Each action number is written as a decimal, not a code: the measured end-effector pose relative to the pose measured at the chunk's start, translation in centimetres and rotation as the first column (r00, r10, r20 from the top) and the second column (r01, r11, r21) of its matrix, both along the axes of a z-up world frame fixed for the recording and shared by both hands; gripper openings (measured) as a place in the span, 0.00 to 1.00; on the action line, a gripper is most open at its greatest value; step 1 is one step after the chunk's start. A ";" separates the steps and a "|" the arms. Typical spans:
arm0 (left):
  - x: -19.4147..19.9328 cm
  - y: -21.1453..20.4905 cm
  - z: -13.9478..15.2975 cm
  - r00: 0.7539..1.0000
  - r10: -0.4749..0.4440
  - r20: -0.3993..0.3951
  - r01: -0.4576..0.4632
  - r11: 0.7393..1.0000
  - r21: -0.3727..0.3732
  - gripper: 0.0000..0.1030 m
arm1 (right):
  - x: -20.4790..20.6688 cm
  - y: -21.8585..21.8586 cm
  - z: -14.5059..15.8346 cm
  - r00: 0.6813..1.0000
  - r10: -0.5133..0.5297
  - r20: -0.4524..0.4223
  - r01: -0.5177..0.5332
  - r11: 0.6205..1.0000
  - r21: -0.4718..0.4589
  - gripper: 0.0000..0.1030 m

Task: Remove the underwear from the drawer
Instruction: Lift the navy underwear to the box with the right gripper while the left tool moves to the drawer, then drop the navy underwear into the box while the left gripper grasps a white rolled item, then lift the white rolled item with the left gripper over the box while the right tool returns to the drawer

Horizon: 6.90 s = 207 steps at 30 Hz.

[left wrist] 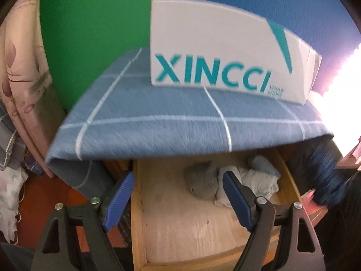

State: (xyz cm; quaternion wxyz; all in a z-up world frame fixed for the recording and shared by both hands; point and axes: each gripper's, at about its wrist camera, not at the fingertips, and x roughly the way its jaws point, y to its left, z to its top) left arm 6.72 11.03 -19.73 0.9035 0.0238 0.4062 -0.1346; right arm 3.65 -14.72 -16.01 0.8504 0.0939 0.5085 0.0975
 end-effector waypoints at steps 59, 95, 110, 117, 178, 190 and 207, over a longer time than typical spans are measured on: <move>1.1 -8.5 -5.7 0.977 -0.156 -0.143 0.182 0.964 0.192 0.80 | 23.9 -1.1 17.6 0.955 -0.014 0.296 0.103 0.952 -0.288 0.05; 1.8 -17.1 -11.2 0.804 -0.504 -0.315 0.591 0.621 0.515 0.80 | 28.6 -1.8 10.8 0.982 0.056 0.178 -0.013 0.972 -0.236 0.05; 2.4 -19.6 -16.8 0.677 -0.632 -0.376 0.692 0.376 0.616 0.80 | 28.6 -2.0 10.1 0.981 0.069 0.181 -0.028 0.975 -0.219 0.05; 2.6 -19.3 -16.5 0.672 -0.644 -0.366 0.705 0.405 0.582 0.48 | 28.9 -2.0 9.7 0.983 0.067 0.171 -0.026 0.972 -0.233 0.05; -7.1 -3.8 14.9 0.914 -0.365 0.176 0.272 0.874 0.403 0.43 | 14.0 0.7 15.5 0.906 -0.031 0.423 0.162 0.947 -0.277 0.74; -5.3 -5.7 20.9 0.886 -0.351 0.304 0.220 0.894 0.391 0.43 | 11.7 0.2 14.1 0.909 -0.054 0.414 0.165 0.958 -0.236 0.75; 1.2 -7.2 25.3 0.906 -0.224 0.360 0.110 0.944 0.310 0.43 | 6.5 -1.7 9.5 0.907 -0.139 0.398 0.198 0.974 -0.112 0.78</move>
